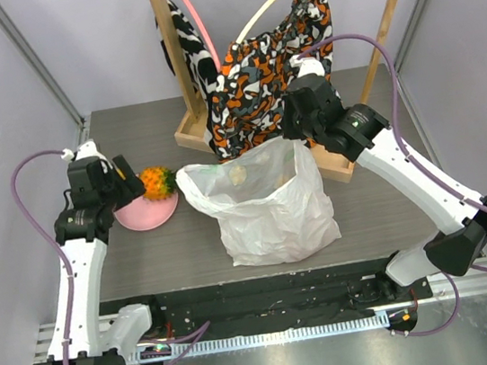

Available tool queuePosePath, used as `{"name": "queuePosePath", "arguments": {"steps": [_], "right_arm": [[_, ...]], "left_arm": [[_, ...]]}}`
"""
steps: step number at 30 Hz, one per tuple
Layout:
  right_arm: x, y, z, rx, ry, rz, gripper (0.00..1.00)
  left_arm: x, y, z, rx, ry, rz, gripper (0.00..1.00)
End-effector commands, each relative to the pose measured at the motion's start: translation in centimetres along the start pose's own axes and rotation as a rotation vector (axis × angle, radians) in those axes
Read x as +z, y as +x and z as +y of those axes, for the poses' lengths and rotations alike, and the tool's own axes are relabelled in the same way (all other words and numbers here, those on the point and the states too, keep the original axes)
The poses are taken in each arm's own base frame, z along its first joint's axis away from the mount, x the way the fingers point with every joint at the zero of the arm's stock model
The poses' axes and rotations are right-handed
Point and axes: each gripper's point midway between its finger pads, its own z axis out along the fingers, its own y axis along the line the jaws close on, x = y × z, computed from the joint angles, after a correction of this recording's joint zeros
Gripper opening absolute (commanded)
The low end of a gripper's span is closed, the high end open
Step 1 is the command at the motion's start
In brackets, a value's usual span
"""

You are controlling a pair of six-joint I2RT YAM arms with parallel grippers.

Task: Place the fruits into the plastic bag

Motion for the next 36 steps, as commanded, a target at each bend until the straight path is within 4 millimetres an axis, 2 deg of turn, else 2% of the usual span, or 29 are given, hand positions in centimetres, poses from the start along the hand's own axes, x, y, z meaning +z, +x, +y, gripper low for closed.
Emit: {"name": "queuePosePath", "arguments": {"steps": [1, 7, 8, 12, 14, 17, 19, 20, 22, 23, 25, 26, 28, 31, 36], "right_arm": [[-1.3, -2.0, 0.5, 0.045, -0.04, -0.076, 0.02], [-1.5, -2.0, 0.5, 0.049, -0.048, -0.076, 0.02], [-1.5, -1.9, 0.5, 0.047, -0.047, -0.075, 0.02], [-1.7, -2.1, 0.5, 0.044, -0.05, -0.082, 0.02], [-1.7, -2.1, 0.4, 0.042, -0.048, -0.081, 0.02], [-1.7, -1.9, 0.6, 0.043, -0.057, -0.077, 0.02], [-1.6, -2.0, 0.6, 0.043, -0.055, -0.078, 0.02], [-1.6, -1.9, 0.6, 0.042, -0.055, -0.075, 0.02], [-1.6, -2.0, 0.5, 0.045, -0.051, -0.08, 0.02], [-1.7, -1.9, 0.4, 0.045, -0.051, -0.078, 0.02], [-1.7, -2.0, 0.5, 0.046, -0.051, -0.083, 0.02], [-1.7, -2.0, 0.5, 0.046, -0.051, -0.083, 0.02], [-1.8, -2.1, 0.4, 0.041, -0.05, -0.085, 0.02], [-1.8, -2.2, 0.2, 0.039, -0.04, -0.09, 0.02], [-1.4, -1.7, 0.3, 0.032, -0.045, -0.075, 0.02]], "left_arm": [[-1.6, -1.8, -2.8, 0.028, 0.067, -0.051, 0.55], [-3.8, -4.0, -7.8, 0.064, 0.186, -0.101, 0.55], [-3.7, -4.2, -8.2, 0.067, 0.192, -0.095, 0.55], [-5.2, -5.9, -10.6, 0.081, 0.268, -0.12, 0.55], [-5.6, -6.2, -11.8, 0.086, 0.307, -0.116, 0.54], [-7.2, -6.6, -14.7, 0.094, 0.415, -0.113, 0.54], [-7.7, -5.8, -16.9, 0.113, 0.482, -0.086, 0.54], [-8.5, -5.1, -18.7, 0.127, 0.552, -0.071, 0.54], [-8.9, -3.9, -20.6, 0.152, 0.616, -0.044, 0.54], [-8.8, -2.5, -21.9, 0.162, 0.661, -0.024, 0.54], [-8.9, -0.9, -23.1, 0.143, 0.734, 0.025, 0.54], [-8.3, 0.2, -23.5, 0.103, 0.752, 0.055, 0.54], [-8.5, 1.2, -24.2, 0.102, 0.791, 0.072, 0.54], [-8.5, 2.8, -25.2, 0.178, 0.826, 0.097, 0.54], [-8.1, 6.8, -26.4, 0.295, 0.887, 0.218, 0.54]]}}
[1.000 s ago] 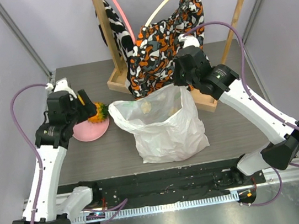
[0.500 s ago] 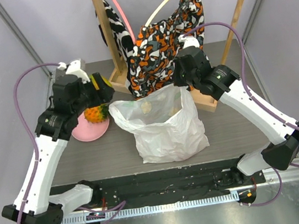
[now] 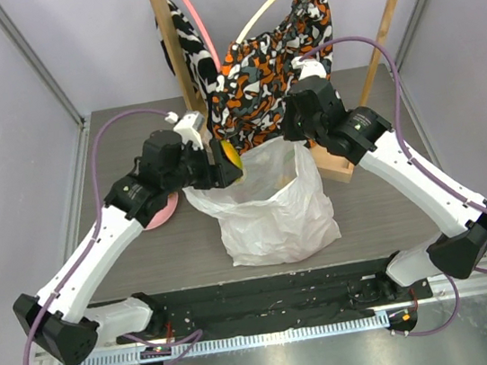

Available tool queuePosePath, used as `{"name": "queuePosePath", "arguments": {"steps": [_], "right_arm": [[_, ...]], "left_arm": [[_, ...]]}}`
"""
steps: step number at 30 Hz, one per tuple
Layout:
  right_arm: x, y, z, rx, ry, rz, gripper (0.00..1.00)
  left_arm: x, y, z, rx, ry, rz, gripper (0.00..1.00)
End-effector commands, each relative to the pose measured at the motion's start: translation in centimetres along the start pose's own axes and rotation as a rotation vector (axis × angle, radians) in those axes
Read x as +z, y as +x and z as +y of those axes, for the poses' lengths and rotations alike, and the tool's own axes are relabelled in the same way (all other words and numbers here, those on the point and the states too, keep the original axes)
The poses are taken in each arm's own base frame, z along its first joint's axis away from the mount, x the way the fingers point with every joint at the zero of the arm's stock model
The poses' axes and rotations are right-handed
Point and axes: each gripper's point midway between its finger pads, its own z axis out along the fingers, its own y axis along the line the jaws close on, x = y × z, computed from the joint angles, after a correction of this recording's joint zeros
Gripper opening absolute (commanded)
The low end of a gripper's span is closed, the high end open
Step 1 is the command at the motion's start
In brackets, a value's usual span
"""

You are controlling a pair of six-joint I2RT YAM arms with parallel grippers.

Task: Place the fruits into the plastic bag

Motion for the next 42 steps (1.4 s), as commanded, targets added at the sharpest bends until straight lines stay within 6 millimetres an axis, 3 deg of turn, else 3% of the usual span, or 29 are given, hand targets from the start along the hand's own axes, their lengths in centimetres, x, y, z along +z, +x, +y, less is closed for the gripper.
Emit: {"name": "queuePosePath", "arguments": {"steps": [1, 11, 17, 22, 27, 31, 37, 42], "right_arm": [[-1.1, -2.0, 0.2, 0.024, -0.024, -0.071, 0.02], [-1.5, -2.0, -0.1, 0.027, -0.016, -0.08, 0.02], [-1.1, -2.0, 0.3, 0.026, -0.022, -0.068, 0.02], [-0.8, -1.9, 0.8, 0.024, -0.04, -0.053, 0.02], [-1.0, -1.9, 0.6, 0.029, -0.035, -0.055, 0.02], [-1.3, -1.9, 0.2, 0.028, -0.024, -0.061, 0.02], [-1.5, -1.7, -0.1, 0.025, -0.01, -0.06, 0.02], [-1.4, -1.7, -0.1, 0.036, -0.005, -0.061, 0.02]], "left_arm": [[1.5, 1.2, -2.8, 0.085, 0.137, 0.067, 0.54], [5.9, 8.2, -2.1, 0.139, 0.145, 0.334, 0.54], [6.4, 11.4, -4.7, 0.194, 0.26, 0.468, 0.54], [8.0, 14.9, -5.3, 0.189, 0.285, 0.595, 0.54], [9.3, 16.6, -7.2, 0.175, 0.358, 0.675, 0.54], [10.1, 19.0, -6.2, 0.154, 0.335, 0.771, 0.54], [10.3, 20.0, -4.8, 0.168, 0.278, 0.832, 0.69], [10.3, 19.8, -4.9, 0.164, 0.279, 0.818, 0.9]]}}
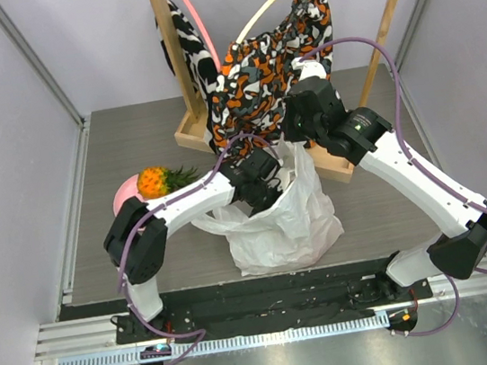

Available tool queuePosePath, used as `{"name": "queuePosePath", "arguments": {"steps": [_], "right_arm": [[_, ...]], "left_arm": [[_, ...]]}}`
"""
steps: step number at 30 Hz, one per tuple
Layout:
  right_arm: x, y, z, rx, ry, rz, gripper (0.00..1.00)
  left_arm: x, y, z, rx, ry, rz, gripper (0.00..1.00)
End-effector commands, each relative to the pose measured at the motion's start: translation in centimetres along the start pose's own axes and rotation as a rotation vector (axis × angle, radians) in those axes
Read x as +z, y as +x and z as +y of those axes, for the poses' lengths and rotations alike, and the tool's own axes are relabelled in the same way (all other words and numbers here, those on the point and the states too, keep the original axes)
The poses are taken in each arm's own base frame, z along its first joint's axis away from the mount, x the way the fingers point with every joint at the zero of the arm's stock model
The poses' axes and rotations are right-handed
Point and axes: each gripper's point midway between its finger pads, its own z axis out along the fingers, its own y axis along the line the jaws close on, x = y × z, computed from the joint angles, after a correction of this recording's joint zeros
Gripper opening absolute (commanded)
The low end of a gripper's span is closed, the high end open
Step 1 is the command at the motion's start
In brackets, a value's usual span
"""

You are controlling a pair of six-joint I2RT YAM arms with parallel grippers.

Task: Place the fruits into the plastic bag

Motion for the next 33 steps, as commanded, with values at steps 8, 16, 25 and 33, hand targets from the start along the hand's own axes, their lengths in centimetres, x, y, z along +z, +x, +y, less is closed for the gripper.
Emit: {"name": "queuePosePath", "arguments": {"steps": [8, 16, 25, 33], "right_arm": [[-1.3, -2.0, -0.2, 0.035, 0.0, -0.07, 0.02], [-1.3, -2.1, -0.2, 0.032, 0.004, -0.074, 0.02], [-1.2, -2.1, -0.1, 0.032, 0.0, -0.07, 0.02], [-1.3, -1.9, -0.2, 0.035, 0.004, -0.069, 0.02]], "left_arm": [[-1.1, -0.9, -0.7, 0.025, -0.012, -0.062, 1.0], [-5.0, -3.2, 0.6, -0.018, -0.154, -0.238, 1.0], [-9.1, -4.2, 1.6, -0.108, -0.192, -0.395, 1.0], [-16.5, -7.7, 0.7, -0.148, -0.226, -0.646, 1.0]]}}
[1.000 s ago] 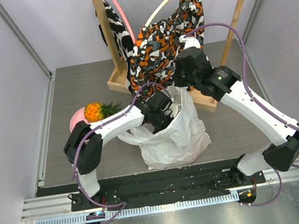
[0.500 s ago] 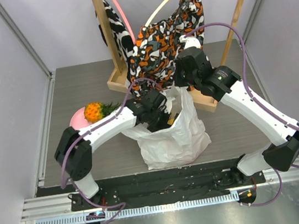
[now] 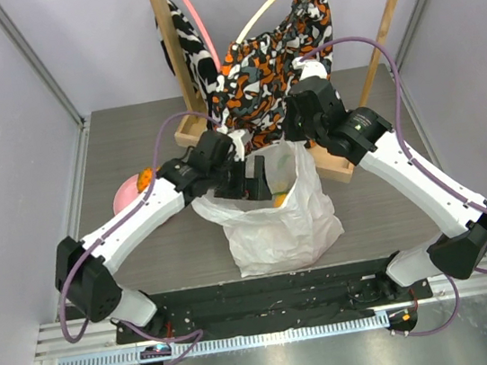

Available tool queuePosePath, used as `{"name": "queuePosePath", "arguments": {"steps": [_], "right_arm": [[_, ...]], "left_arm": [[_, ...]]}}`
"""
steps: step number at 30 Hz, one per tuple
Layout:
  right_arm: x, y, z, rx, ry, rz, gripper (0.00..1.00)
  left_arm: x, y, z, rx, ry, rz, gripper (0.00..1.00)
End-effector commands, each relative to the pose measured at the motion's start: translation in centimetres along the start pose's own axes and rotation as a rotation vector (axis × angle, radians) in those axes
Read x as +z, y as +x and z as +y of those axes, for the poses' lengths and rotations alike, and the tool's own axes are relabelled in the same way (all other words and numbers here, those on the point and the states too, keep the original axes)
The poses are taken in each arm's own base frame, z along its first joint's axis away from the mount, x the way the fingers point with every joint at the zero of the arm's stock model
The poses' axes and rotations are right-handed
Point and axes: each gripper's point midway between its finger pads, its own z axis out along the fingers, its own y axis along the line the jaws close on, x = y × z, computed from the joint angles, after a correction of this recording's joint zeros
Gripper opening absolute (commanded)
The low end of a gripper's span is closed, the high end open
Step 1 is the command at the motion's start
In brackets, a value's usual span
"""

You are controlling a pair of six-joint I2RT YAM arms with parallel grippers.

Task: Place the fruits into the plastic bag

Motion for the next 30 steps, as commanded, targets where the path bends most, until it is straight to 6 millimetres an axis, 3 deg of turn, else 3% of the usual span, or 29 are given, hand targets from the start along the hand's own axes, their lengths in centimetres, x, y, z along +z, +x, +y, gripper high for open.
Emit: {"name": "queuePosePath", "arguments": {"steps": [1, 7, 11, 17, 19, 21, 23, 25, 30], "right_arm": [[-1.3, -1.9, 0.0, 0.032, -0.008, -0.066, 0.02], [-1.4, -2.0, -0.3, 0.028, 0.003, -0.071, 0.02], [-1.3, -2.2, -0.2, 0.023, 0.003, -0.074, 0.02], [-1.1, -2.3, -0.3, 0.015, 0.012, -0.075, 0.02], [-1.0, -2.2, -0.3, 0.012, 0.014, -0.071, 0.02], [-0.9, -2.3, -0.3, 0.011, 0.016, -0.074, 0.02], [-0.8, -2.3, -0.2, 0.009, 0.013, -0.072, 0.02], [-0.8, -2.3, -0.3, 0.006, 0.017, -0.072, 0.02], [-0.8, -2.7, -0.2, 0.003, 0.017, -0.079, 0.02]], "left_arm": [[-4.6, -6.2, -1.2, -0.037, 0.014, -0.249, 1.0], [-9.3, -10.3, -0.8, -0.145, 0.064, -0.441, 1.0], [-12.3, -11.4, -0.1, -0.144, 0.04, -0.53, 1.0], [-18.3, -13.0, 3.9, -0.243, -0.11, -0.738, 1.0], [-19.9, -12.9, 7.3, -0.338, -0.231, -0.775, 1.0], [-20.3, -12.5, 9.4, -0.424, -0.294, -0.769, 1.0], [-20.7, -10.9, 12.8, -0.574, -0.409, -0.758, 1.0], [-19.7, -9.5, 15.1, -0.677, -0.437, -0.723, 1.0], [-16.1, -6.9, 18.1, -0.897, -0.44, -0.669, 1.0]]}}
